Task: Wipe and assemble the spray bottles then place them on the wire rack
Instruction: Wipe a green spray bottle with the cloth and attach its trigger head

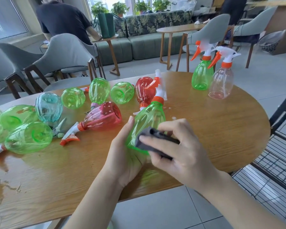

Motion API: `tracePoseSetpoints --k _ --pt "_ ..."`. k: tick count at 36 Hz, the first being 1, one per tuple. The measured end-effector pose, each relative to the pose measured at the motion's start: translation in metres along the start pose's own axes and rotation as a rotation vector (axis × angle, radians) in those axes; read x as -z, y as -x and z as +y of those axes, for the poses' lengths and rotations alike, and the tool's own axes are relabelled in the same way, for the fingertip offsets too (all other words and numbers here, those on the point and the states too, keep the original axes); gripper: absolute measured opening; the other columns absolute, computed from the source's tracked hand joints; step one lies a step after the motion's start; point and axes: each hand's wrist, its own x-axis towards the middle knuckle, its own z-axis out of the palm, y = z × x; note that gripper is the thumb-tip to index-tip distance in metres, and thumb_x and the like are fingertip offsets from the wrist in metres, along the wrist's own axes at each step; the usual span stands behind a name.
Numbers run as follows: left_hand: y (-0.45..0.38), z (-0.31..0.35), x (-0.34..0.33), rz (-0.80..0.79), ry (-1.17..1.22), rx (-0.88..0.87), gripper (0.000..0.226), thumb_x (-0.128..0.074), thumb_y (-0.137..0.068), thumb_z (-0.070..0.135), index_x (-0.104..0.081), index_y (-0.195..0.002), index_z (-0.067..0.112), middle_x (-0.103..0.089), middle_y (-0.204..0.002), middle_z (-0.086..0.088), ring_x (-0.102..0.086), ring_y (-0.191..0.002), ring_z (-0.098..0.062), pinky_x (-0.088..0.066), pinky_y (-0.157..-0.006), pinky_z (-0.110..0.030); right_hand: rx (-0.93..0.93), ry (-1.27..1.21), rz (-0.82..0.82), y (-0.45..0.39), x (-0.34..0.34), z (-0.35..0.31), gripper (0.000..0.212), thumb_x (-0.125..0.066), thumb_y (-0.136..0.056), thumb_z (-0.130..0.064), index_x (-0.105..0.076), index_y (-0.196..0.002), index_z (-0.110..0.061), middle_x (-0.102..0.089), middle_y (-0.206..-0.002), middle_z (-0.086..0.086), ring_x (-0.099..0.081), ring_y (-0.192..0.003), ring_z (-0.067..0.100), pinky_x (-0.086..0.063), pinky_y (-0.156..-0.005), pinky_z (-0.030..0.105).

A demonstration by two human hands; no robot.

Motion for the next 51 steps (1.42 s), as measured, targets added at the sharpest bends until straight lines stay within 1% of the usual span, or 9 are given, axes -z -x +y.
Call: tracePoseSetpoints --k 9,16,23,26,30,34,39,44,51 --pt "-0.001 -0.003 0.001 -0.049 -0.032 0.028 0.060 -0.068 -0.090 0.050 -0.066 -0.135 0.011 -0.066 -0.118 -0.019 -0.066 -0.094 -0.035 -0.058 -0.071 -0.046 -0.455 -0.192 0.062 -0.013 0.008 0.014 0.028 -0.057 -0.105 -0.023 -0.069 -0.129 -0.015 -0.054 -0.117 0.002 -0.055 -0.113 0.003 -0.041 -0.095 0.012" --pt "0.001 -0.003 0.003 -0.046 -0.112 -0.029 0.071 -0.081 -0.082 0.048 -0.060 -0.138 0.011 -0.061 -0.127 -0.018 -0.060 -0.111 -0.034 -0.051 -0.089 -0.047 -0.312 -0.204 0.020 -0.003 0.000 0.003 0.030 -0.060 -0.103 -0.021 -0.072 -0.126 -0.008 -0.057 -0.118 0.013 -0.060 -0.098 0.023 -0.050 -0.087 0.032" --pt "-0.001 -0.003 -0.001 0.021 -0.173 -0.008 0.063 -0.079 -0.083 0.042 -0.062 -0.135 0.011 -0.065 -0.121 -0.019 -0.065 -0.102 -0.033 -0.055 -0.082 -0.048 -0.431 -0.181 0.053 -0.009 0.005 0.009 0.030 -0.057 -0.103 -0.027 -0.072 -0.126 -0.016 -0.057 -0.116 0.003 -0.060 -0.108 0.016 -0.046 -0.095 0.022" --pt "-0.001 -0.003 -0.002 0.050 -0.155 -0.017 0.046 -0.061 -0.095 0.043 -0.070 -0.126 0.011 -0.067 -0.120 -0.018 -0.066 -0.105 -0.031 -0.057 -0.083 -0.045 -0.314 -0.163 0.023 -0.005 0.001 0.000 0.026 -0.063 -0.101 -0.022 -0.076 -0.122 -0.013 -0.059 -0.115 0.007 -0.060 -0.098 0.022 -0.049 -0.089 0.029" --pt "0.005 0.000 -0.005 0.028 -0.025 0.049 0.053 -0.052 -0.101 0.047 -0.063 -0.121 -0.002 -0.068 -0.104 -0.020 -0.071 -0.097 -0.029 -0.062 -0.080 -0.036 -0.023 -0.052 -0.034 0.006 -0.006 -0.009 0.021 -0.070 -0.097 -0.019 -0.080 -0.115 -0.016 -0.055 -0.115 0.003 -0.056 -0.097 0.026 -0.052 -0.085 0.040" --pt "0.006 0.001 -0.004 -0.019 0.004 0.052 0.058 -0.048 -0.100 0.049 -0.064 -0.118 -0.004 -0.070 -0.099 -0.020 -0.073 -0.091 -0.029 -0.061 -0.075 -0.033 0.062 -0.004 -0.033 0.007 -0.009 -0.004 0.020 -0.073 -0.095 -0.018 -0.080 -0.114 -0.017 -0.053 -0.116 0.001 -0.053 -0.099 0.025 -0.052 -0.083 0.044" --pt "0.000 0.000 -0.001 -0.013 -0.046 -0.024 0.048 -0.062 -0.091 0.042 -0.071 -0.123 0.008 -0.069 -0.113 -0.018 -0.071 -0.096 -0.029 -0.061 -0.074 -0.041 -0.089 -0.024 0.041 -0.005 0.000 0.010 0.023 -0.066 -0.101 -0.024 -0.076 -0.121 -0.017 -0.057 -0.112 0.000 -0.053 -0.098 0.019 -0.047 -0.092 0.029" --pt "-0.001 -0.003 0.002 -0.086 -0.037 0.008 0.066 -0.079 -0.078 0.043 -0.063 -0.135 0.012 -0.065 -0.115 -0.018 -0.066 -0.094 -0.032 -0.057 -0.072 -0.045 -0.413 -0.151 0.088 -0.009 0.007 0.024 0.032 -0.057 -0.103 -0.029 -0.070 -0.129 -0.015 -0.054 -0.116 -0.002 -0.057 -0.110 0.024 -0.047 -0.093 0.028" --pt "0.000 -0.002 0.006 -0.032 -0.082 -0.032 0.086 -0.084 -0.080 0.045 -0.049 -0.147 0.005 -0.060 -0.127 -0.018 -0.064 -0.105 -0.031 -0.055 -0.080 -0.044 -0.285 -0.162 0.041 -0.001 -0.001 0.007 0.031 -0.060 -0.102 -0.021 -0.070 -0.128 -0.008 -0.057 -0.117 0.012 -0.060 -0.099 0.028 -0.049 -0.088 0.033"
